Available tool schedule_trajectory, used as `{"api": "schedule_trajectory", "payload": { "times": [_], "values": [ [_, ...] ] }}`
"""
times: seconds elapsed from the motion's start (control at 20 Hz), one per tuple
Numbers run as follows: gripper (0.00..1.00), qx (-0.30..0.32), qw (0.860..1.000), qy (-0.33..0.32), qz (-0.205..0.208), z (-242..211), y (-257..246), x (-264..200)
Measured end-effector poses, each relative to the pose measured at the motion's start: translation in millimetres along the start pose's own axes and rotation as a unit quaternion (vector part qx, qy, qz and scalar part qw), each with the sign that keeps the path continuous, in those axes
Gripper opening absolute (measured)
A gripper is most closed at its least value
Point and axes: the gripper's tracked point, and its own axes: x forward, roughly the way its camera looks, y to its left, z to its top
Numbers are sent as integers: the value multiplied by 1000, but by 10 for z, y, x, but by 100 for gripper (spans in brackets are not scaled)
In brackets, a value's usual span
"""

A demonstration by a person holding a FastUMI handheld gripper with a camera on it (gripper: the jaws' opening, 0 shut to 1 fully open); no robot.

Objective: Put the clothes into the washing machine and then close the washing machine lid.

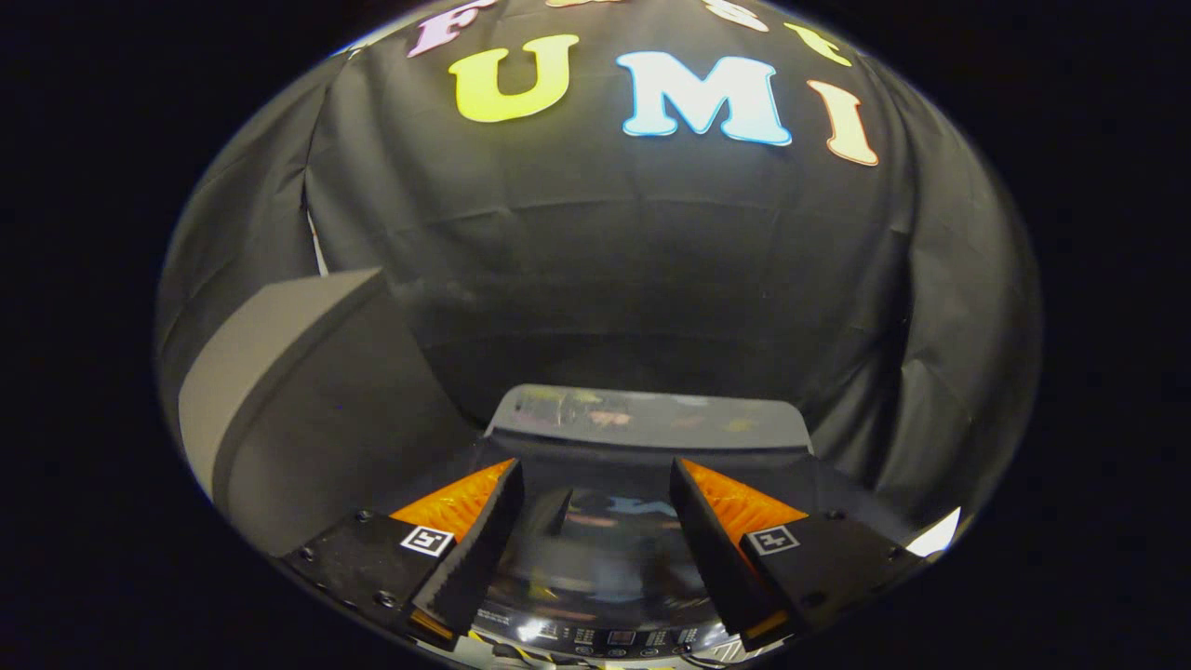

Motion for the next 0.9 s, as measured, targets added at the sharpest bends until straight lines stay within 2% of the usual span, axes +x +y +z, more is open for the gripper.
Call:
{"api": "schedule_trajectory", "payload": {
  "times": [0.2,0.35,0.5,0.65,0.9],
  "values": [
    [98,22,1000,-4,21,-359,135,-120],
    [98,25,999,-40,23,-422,260,-420],
    [98,43,993,-102,29,-315,503,-916],
    [97,65,979,-187,54,-91,899,-1555],
    [97,61,968,-242,36,-168,1388,-2347]
  ]
}}
